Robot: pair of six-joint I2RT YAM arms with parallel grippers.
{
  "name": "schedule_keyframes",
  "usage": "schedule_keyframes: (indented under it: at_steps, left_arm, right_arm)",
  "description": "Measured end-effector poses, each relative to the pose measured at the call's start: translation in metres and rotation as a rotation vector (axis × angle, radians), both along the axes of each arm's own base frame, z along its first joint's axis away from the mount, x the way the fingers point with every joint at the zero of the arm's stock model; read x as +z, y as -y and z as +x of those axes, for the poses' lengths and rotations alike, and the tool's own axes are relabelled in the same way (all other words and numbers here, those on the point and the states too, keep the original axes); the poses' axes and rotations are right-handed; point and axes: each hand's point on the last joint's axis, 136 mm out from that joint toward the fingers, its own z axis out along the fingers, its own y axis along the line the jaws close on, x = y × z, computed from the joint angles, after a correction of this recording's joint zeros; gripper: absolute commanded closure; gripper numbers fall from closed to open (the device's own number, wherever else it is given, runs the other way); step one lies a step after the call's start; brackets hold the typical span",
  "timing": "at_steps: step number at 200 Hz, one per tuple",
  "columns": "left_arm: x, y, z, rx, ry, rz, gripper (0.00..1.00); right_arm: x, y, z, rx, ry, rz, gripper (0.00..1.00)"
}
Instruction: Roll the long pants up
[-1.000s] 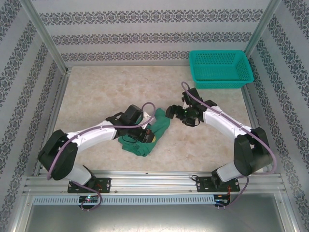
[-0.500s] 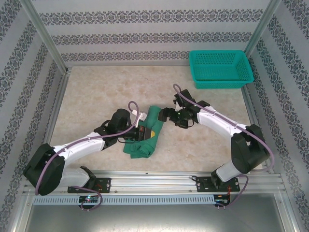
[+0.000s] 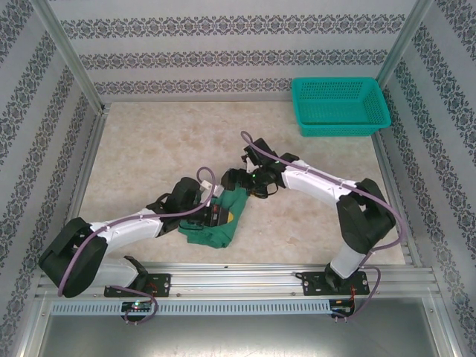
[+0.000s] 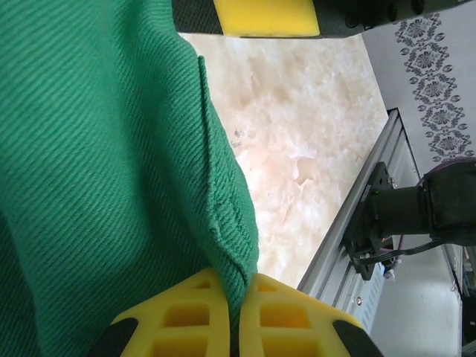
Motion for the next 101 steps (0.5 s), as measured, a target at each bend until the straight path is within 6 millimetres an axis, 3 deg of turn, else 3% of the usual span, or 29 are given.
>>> schedule_keyframes:
  at_steps: [101]
  left_arm:
    - [-0.012,0.001,-0.004,-0.01,-0.027,-0.003,1.0]
  right_arm:
    - [-0.036,-0.005,-0.018,0.04,-0.083,-0.123,0.02]
